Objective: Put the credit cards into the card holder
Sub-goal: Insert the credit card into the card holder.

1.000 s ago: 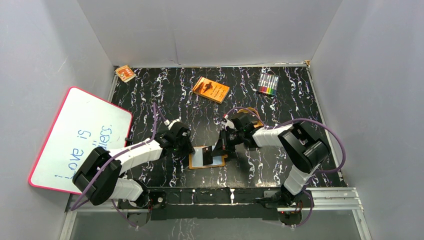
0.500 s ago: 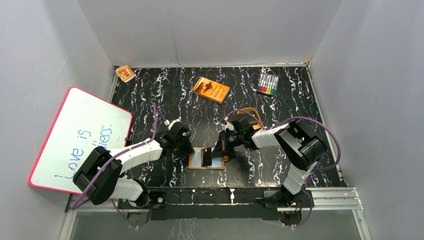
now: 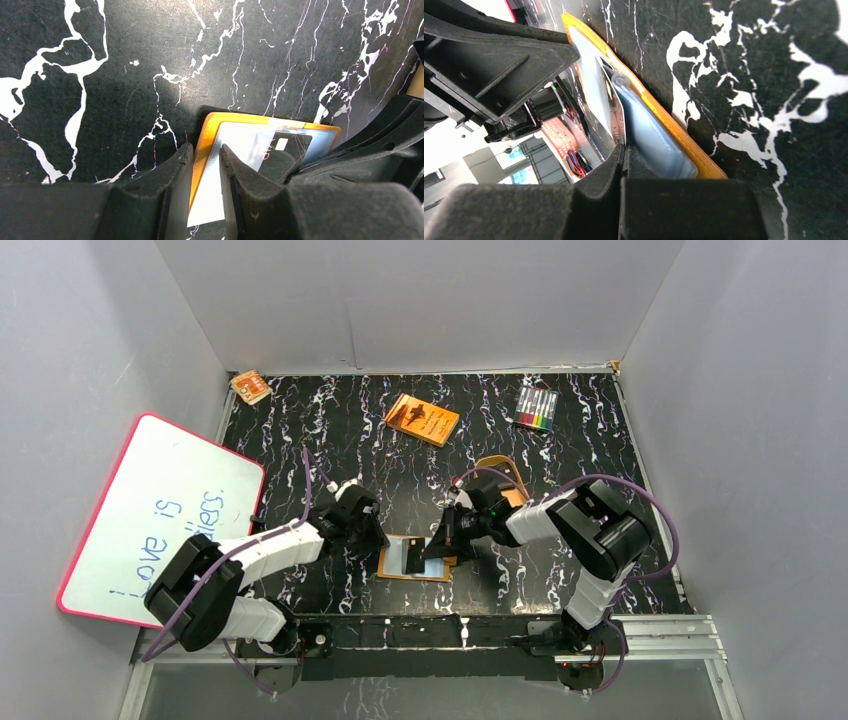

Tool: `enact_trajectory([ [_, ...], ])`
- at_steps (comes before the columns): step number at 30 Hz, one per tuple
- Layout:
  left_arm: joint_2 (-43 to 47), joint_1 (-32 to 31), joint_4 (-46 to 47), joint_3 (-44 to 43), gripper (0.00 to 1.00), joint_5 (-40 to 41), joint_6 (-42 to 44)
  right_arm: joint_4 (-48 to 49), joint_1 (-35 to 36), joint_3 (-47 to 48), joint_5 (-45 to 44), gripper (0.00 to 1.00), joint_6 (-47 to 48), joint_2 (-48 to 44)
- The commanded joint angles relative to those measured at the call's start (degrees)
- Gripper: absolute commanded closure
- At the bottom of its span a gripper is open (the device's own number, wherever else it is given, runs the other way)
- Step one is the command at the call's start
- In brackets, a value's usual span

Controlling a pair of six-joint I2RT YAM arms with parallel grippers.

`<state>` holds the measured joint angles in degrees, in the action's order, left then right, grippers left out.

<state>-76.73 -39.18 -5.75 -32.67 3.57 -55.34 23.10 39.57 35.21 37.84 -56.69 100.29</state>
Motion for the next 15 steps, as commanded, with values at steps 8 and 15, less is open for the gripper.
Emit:
enact_trajectory([
  [8,-0.79,-0.19,-4.76,2.9,0.77,-1.23,-0.24,5.01,1.3,-1.28,-2.48,1.0,-3.64,0.97],
  [15,-1.13,-0.19,-3.83,3.11,0.79,-2.07,-0.8,4.14,4.04,1.14,-4.08,1.0,-4.65,2.47],
])
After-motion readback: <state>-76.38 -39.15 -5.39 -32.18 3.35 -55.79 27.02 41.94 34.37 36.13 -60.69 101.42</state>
